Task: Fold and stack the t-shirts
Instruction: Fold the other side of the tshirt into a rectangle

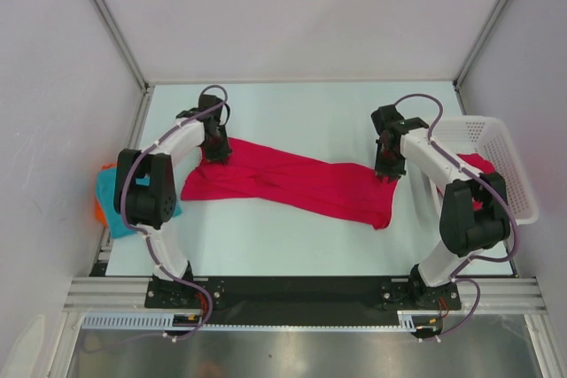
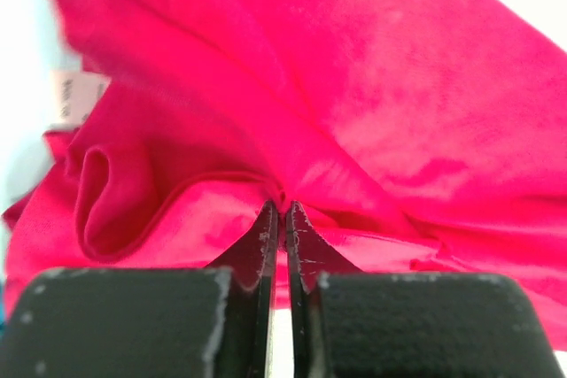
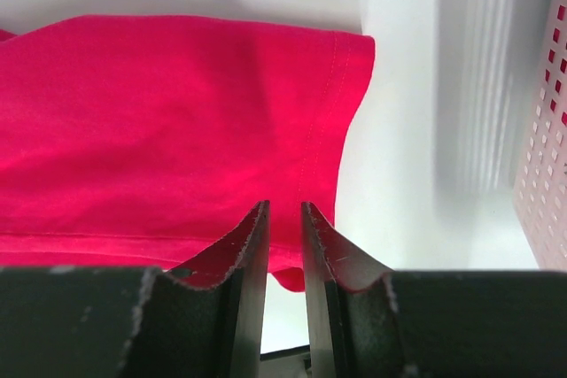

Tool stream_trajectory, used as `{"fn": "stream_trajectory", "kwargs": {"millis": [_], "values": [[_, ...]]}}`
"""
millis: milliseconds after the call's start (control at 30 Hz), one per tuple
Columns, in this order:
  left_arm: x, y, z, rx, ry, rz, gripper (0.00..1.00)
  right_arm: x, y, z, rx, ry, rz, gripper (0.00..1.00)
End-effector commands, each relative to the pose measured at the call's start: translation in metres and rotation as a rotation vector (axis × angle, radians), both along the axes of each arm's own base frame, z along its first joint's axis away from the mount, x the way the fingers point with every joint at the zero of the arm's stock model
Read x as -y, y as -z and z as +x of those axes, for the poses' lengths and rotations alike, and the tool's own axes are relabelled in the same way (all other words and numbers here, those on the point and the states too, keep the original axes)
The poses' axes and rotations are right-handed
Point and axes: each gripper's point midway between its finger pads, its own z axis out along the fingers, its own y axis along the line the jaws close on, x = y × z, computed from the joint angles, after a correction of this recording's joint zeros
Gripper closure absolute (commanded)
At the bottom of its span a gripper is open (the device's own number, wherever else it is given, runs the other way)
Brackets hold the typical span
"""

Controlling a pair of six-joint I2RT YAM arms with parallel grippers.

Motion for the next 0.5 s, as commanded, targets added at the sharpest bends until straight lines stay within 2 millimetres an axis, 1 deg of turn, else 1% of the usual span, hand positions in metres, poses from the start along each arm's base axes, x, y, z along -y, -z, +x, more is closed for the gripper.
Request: {"fn": "stream_trajectory", "kwargs": {"millis": [0, 33, 67, 100, 133, 167, 233, 300, 333, 367, 400, 433, 467], "values": [[-0.003, -0.039, -0.003, 0.106, -0.005, 0.001, 0.92, -0.001, -0.01, -0.004, 0.027, -0.001, -0.003, 0.74], [-0.003, -0.041, -0.006, 0.111, -0.005, -0.001, 0.92, -0.001, -0.01, -0.004, 0.027, 0.0, -0.001, 0.74], [-0.003, -0.039, -0.011, 0.1, -0.004, 0.001, 0.91, -0.002, -0.01, -0.004, 0.027, -0.001, 0.0, 0.74], [-0.004, -0.042, -0.013, 0.111, -0.004, 0.0, 0.91, -0.004, -0.011, -0.004, 0.03, -0.003, 0.003, 0.74], [-0.004, -0.042, -0.017, 0.108, -0.002, -0.001, 0.91, -0.004, -0.009, -0.006, 0.025, -0.004, -0.001, 0.74], [-0.003, -0.037, -0.023, 0.093, 0.001, 0.003, 0.91, -0.005, -0.008, -0.006, 0.024, -0.006, -0.001, 0.74], [-0.002, -0.037, -0.029, 0.098, 0.007, 0.0, 0.91, -0.007, -0.006, -0.01, 0.018, -0.013, 0.001, 0.74], [-0.003, -0.029, -0.042, 0.079, 0.003, 0.002, 0.9, -0.007, -0.004, -0.012, 0.016, -0.013, -0.001, 0.74], [0.0, -0.031, -0.044, 0.094, 0.006, -0.007, 0.9, -0.008, -0.003, -0.013, 0.013, -0.016, -0.001, 0.74], [0.0, -0.024, -0.055, 0.074, 0.001, -0.011, 0.9, -0.009, -0.002, -0.015, 0.008, -0.016, -0.001, 0.74], [0.001, -0.021, -0.059, 0.07, 0.001, -0.016, 0.9, -0.008, -0.001, -0.016, 0.006, -0.017, -0.004, 0.74], [0.004, -0.026, -0.062, 0.095, 0.006, -0.024, 0.9, -0.009, 0.0, -0.016, 0.006, -0.017, -0.004, 0.75], [0.004, -0.017, -0.075, 0.071, -0.004, -0.023, 0.9, -0.01, 0.001, -0.017, 0.005, -0.023, -0.004, 0.74]]}}
